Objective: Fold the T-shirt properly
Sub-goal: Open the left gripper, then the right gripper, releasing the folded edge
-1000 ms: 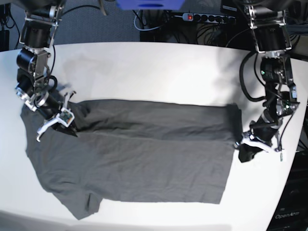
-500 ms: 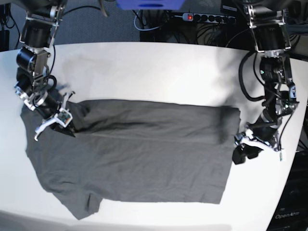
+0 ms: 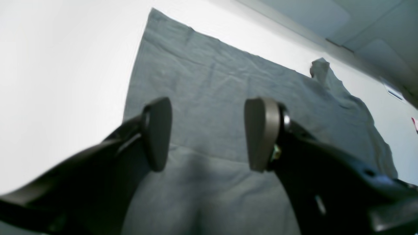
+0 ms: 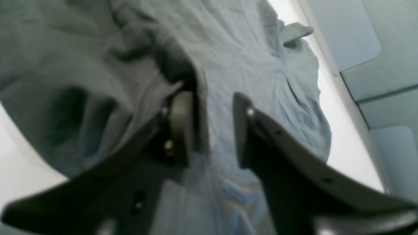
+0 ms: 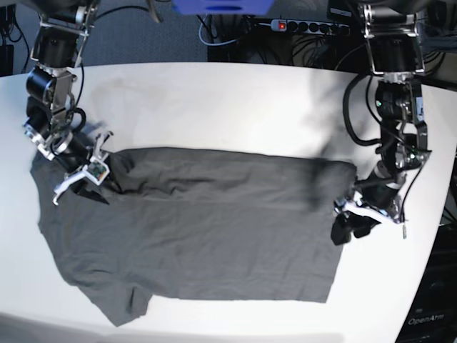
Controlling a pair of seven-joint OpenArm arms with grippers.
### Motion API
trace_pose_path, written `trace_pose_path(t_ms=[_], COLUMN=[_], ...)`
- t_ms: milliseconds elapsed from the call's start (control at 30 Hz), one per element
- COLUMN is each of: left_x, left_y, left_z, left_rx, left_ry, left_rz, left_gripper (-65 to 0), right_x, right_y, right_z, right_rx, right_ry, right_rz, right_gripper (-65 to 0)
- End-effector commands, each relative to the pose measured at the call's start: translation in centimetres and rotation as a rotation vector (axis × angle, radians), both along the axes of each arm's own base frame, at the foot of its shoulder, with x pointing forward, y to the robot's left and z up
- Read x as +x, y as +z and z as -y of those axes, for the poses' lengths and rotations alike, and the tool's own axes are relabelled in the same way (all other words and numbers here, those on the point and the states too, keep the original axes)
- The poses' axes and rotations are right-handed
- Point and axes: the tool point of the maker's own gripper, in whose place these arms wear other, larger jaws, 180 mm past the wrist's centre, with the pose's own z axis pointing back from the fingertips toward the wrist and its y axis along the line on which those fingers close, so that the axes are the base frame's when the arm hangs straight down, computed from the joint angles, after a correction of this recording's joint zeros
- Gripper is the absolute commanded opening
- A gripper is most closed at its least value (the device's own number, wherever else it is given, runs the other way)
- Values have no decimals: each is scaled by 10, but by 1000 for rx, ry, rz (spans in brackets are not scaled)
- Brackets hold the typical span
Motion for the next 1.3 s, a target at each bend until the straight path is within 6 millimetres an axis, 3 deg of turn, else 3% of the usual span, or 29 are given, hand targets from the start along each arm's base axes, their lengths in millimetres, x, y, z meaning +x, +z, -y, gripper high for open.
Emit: trace_pose_path(t_ms=[0,100,400,667,900,1167,1267], left_x=[8,8,6,5,3,2,2], left_y=[20,21,18,17,14,14,14], left_z=[-5,-5,-6,-7,-6,-7,-7], left_rx=[0,-1,2,4,1,4,4], left_ry=[7,11,11,11,11,12,12], left_rz=[69,74,68,65,59,57,57], left_gripper=[-298,-298,-298,-298,-298,-298,-298], right_x=[8,4,6,18,18,-9,-21], right_y=[17,14,17,54,62,84,77], right_z=[4,3,6,26,27,34,42], right_rx=[7,5,-5,-49,-57,-94,-95], right_ry=[4,5,7,-29,-34,-91,-123], right_rz=[57,50,56,158,180,246,227], right_gripper=[-396,-361,-358,-366,-367,-369,-369])
